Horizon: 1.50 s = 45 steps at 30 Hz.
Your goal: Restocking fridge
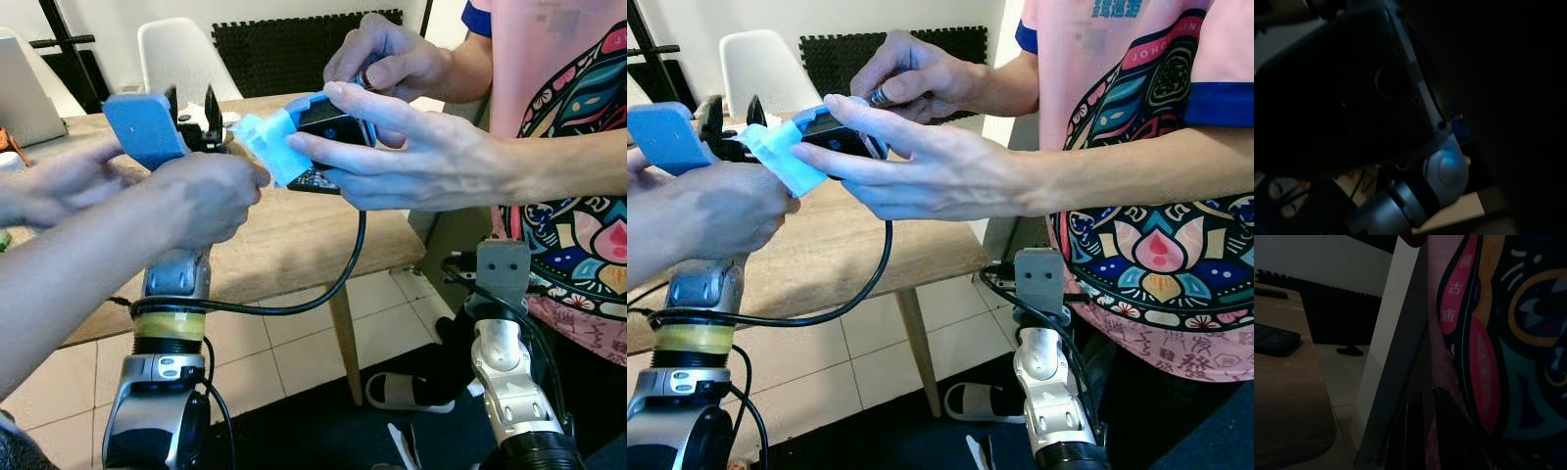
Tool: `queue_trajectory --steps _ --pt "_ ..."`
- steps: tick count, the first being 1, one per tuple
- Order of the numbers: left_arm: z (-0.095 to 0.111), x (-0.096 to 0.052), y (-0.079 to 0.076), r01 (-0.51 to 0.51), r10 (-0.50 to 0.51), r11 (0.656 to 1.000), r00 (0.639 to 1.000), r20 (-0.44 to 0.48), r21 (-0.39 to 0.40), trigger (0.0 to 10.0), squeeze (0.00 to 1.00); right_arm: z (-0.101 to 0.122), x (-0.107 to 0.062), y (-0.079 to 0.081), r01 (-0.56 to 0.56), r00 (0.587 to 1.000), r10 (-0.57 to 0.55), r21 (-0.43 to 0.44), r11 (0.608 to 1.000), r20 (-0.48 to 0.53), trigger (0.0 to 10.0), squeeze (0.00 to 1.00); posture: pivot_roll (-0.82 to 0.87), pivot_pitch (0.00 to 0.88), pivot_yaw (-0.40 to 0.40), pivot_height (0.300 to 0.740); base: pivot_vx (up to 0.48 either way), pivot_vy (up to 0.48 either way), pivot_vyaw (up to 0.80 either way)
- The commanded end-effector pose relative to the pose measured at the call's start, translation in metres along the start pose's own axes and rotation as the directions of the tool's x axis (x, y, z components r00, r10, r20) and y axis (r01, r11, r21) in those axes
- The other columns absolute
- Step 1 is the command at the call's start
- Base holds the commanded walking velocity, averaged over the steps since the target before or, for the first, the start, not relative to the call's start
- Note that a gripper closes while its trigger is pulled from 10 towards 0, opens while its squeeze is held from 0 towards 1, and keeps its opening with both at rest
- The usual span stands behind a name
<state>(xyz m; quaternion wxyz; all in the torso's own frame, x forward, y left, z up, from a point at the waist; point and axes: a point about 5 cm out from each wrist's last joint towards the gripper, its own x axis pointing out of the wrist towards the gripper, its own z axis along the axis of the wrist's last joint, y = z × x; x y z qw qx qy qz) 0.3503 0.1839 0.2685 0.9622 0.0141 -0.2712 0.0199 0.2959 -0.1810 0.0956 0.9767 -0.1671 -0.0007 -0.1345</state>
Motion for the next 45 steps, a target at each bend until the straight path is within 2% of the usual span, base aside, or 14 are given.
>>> queue_trajectory --steps 1,45 --pt "0.0055 0.0025 0.0003 0.007 -0.007 1.000 1.000 0.018 -0.003 10.0 0.00 -0.0033 -0.0007 -0.0010 0.007 1.000 -0.007 0.003 1.000 -0.017 10.0 0.00 -0.02 0.000 -0.028 0.740 0.000 0.000 0.00" --pt "0.0129 0.0034 0.0004 0.004 -0.003 1.000 1.000 0.030 -0.014 10.0 0.00 -0.0031 -0.0003 -0.0009 0.006 1.000 -0.006 0.002 1.000 -0.017 10.0 0.00 -0.02 0.000 -0.030 0.740 0.000 0.000 0.00"
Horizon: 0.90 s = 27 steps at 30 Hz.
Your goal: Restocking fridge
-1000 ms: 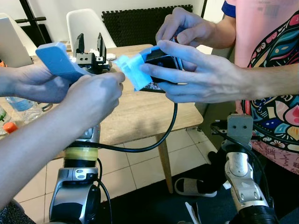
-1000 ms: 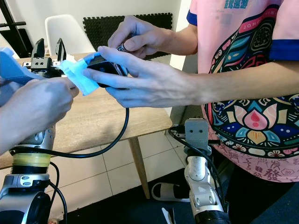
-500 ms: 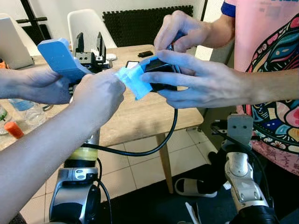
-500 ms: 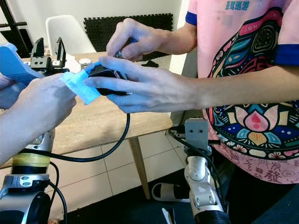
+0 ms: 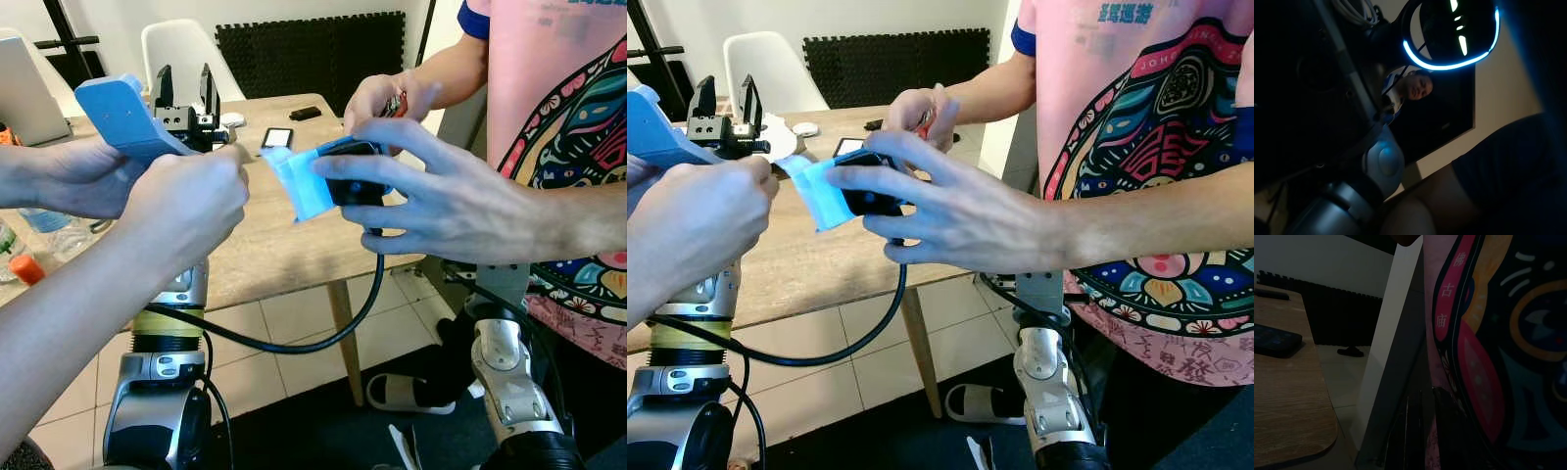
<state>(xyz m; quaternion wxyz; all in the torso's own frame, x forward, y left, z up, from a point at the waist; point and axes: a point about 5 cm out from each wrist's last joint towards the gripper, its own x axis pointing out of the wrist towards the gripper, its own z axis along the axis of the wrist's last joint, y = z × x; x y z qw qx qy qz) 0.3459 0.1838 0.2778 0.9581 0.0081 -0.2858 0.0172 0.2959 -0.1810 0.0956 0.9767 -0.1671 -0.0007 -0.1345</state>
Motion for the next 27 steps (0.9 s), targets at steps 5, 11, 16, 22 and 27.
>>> queue_trajectory --steps 5,11,16,22,27 --pt "0.0026 0.0020 0.0000 0.002 -0.002 1.000 1.000 -0.003 0.000 10.0 0.00 -0.0032 -0.0006 -0.0008 0.005 1.000 -0.005 0.002 1.000 -0.018 10.0 0.00 -0.02 0.000 -0.029 0.740 0.000 0.000 0.00" --pt "0.0022 0.0016 -0.0006 0.005 -0.005 1.000 1.000 -0.005 -0.001 10.0 0.00 -0.0034 -0.0007 -0.0005 0.005 1.000 -0.005 0.002 1.000 -0.018 10.0 0.00 -0.02 0.000 -0.028 0.740 0.000 0.000 0.00" --pt "0.0019 0.0011 -0.0007 0.006 -0.006 1.000 1.000 -0.006 0.001 10.0 0.00 -0.0038 -0.0010 -0.0004 0.005 1.000 -0.005 0.002 1.000 -0.019 10.0 0.00 -0.01 0.000 -0.027 0.740 0.000 0.000 0.00" --pt "0.0016 0.0007 -0.0004 0.005 -0.005 1.000 1.000 -0.009 0.003 10.0 0.00 -0.0040 -0.0011 -0.0002 0.004 1.000 -0.004 0.002 1.000 -0.019 10.0 0.00 -0.01 0.000 -0.028 0.740 0.000 0.000 0.00" --pt "0.0017 0.0006 -0.0003 0.004 -0.004 1.000 1.000 -0.008 0.002 10.0 0.00 -0.0039 -0.0012 -0.0003 0.004 1.000 -0.004 0.002 1.000 -0.019 10.0 0.00 -0.01 0.000 -0.029 0.740 0.000 0.000 0.00"
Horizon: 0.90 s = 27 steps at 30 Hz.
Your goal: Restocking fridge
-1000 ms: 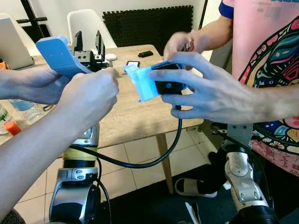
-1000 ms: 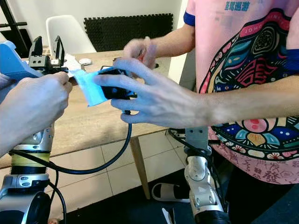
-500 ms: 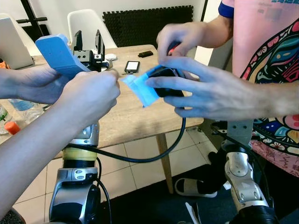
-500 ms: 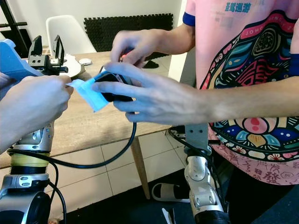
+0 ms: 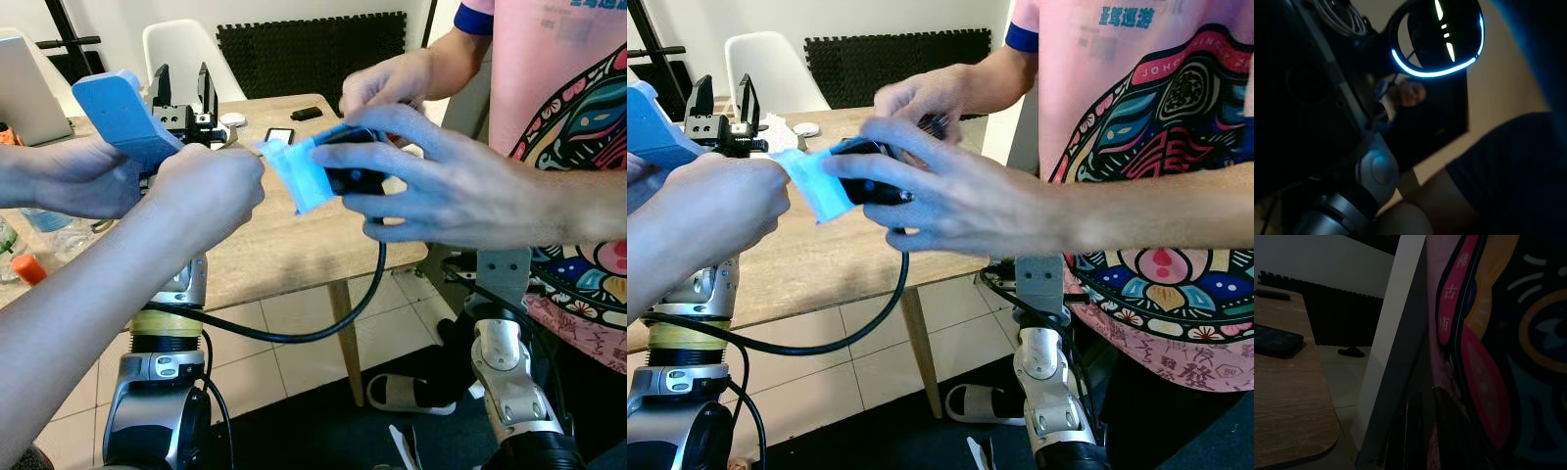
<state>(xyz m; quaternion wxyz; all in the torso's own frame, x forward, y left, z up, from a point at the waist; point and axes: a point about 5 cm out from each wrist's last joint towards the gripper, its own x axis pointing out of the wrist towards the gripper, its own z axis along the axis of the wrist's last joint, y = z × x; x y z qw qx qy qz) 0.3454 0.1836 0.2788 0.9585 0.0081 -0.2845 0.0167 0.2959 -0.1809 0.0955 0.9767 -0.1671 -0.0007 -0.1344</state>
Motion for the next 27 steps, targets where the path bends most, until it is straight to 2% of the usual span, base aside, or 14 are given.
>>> queue_trajectory --steps 1,27 --pt "0.0007 0.0004 0.0000 0.003 -0.003 1.000 1.000 -0.005 0.003 10.0 0.00 -0.0039 -0.0011 -0.0004 0.004 1.000 -0.004 0.002 1.000 -0.019 10.0 0.00 -0.01 0.000 -0.029 0.740 0.000 0.000 0.00" --pt "0.0025 0.0017 0.0004 0.002 -0.002 1.000 1.000 0.000 0.002 10.0 0.00 -0.0031 -0.0008 -0.0003 0.004 1.000 -0.004 0.006 1.000 -0.020 10.0 0.00 -0.02 0.000 -0.027 0.740 0.000 0.000 0.00"
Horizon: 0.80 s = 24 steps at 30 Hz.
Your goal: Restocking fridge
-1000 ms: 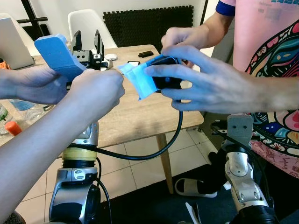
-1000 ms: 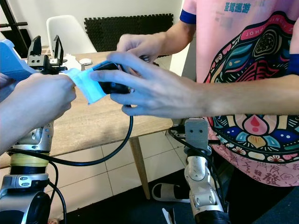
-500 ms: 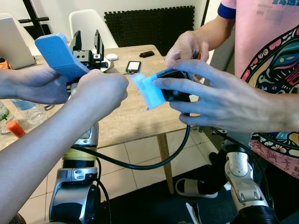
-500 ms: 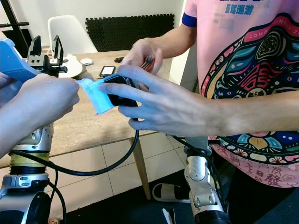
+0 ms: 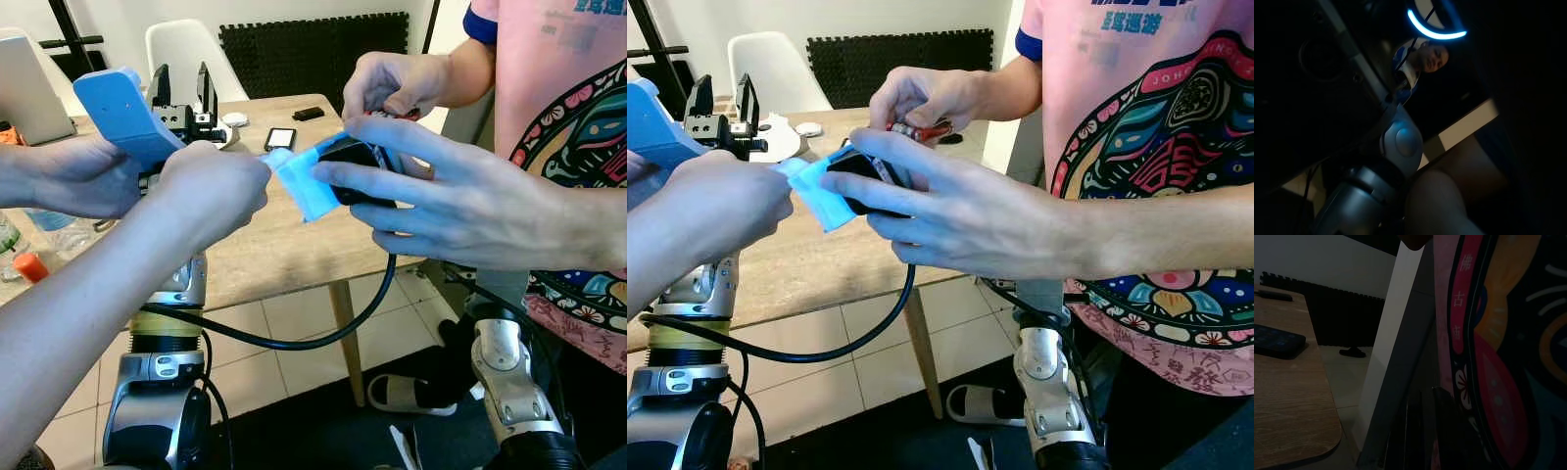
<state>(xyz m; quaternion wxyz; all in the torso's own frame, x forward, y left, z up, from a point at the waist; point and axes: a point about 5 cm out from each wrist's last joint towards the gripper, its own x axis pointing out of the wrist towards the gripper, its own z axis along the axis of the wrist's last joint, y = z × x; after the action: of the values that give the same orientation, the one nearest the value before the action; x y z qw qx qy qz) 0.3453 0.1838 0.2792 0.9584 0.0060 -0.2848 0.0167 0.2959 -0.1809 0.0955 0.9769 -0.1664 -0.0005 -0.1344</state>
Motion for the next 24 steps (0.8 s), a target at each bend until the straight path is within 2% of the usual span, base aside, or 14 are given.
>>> queue_trajectory --steps 1,24 --pt "0.0022 0.0017 0.0001 0.003 -0.003 1.000 1.000 0.000 0.006 10.0 0.00 -0.0031 -0.0007 -0.0003 0.004 1.000 -0.004 0.004 1.000 -0.020 10.0 0.00 -0.02 0.000 -0.027 0.740 0.000 0.000 0.00" --pt "0.0022 0.0029 -0.0005 0.006 -0.006 1.000 1.000 -0.002 0.006 10.0 0.00 -0.0023 -0.0002 -0.0009 0.008 1.000 -0.008 0.006 1.000 -0.016 10.0 0.00 -0.02 0.000 -0.025 0.740 0.000 0.000 0.00"
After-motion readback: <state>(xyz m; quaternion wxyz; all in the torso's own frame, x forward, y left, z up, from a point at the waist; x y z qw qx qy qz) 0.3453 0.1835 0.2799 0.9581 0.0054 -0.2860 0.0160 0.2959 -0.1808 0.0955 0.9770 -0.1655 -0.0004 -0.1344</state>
